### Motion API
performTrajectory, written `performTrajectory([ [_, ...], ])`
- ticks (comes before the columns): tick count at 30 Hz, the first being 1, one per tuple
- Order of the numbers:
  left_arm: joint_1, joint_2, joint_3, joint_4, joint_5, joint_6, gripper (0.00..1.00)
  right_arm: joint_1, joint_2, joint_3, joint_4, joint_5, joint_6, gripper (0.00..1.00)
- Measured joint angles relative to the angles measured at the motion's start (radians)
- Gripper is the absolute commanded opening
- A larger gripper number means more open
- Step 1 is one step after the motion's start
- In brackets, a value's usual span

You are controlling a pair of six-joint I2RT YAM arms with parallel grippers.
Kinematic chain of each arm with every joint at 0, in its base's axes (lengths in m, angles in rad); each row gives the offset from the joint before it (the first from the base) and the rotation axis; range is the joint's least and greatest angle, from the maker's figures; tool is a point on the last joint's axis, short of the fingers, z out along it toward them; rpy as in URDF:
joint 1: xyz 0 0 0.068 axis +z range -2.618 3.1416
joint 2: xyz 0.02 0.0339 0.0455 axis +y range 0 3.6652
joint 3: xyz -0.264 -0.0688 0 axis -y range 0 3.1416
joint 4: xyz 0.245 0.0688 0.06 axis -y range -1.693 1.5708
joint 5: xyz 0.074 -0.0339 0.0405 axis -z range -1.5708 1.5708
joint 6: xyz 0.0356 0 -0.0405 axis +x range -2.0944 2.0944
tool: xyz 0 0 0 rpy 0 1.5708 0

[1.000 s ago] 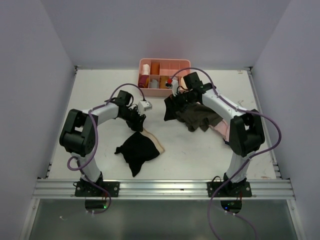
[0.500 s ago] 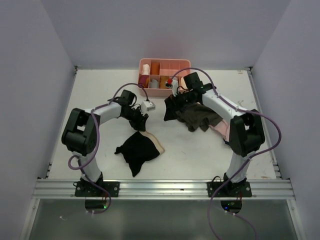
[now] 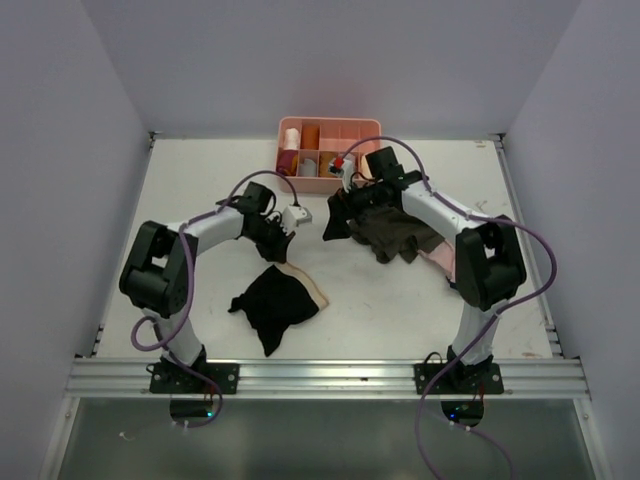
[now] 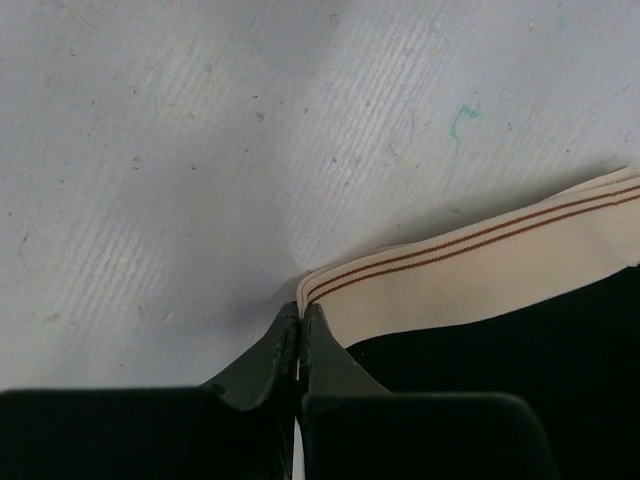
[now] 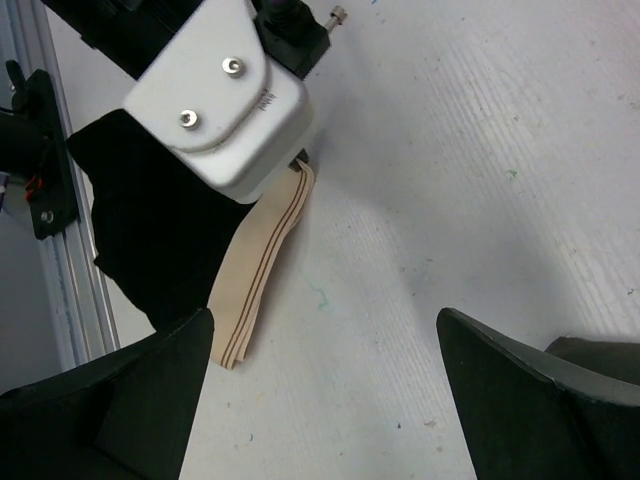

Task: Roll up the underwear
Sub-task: Flatten the underwear

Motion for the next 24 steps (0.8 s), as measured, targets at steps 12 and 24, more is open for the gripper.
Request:
performTrajectory([
  [12, -0.067, -0.445, 0.182, -0.229, -0.032, 0.148, 0.00, 0.005, -0.046, -0.285, 0.534, -0.160, 0.200, 0.99],
  [24, -0.096, -0.566, 0.183, -0.397, -0.047, 0.384, 0.00, 0.119, 0.049, -0.321, 1.223, -0.271, 0.491, 0.99],
])
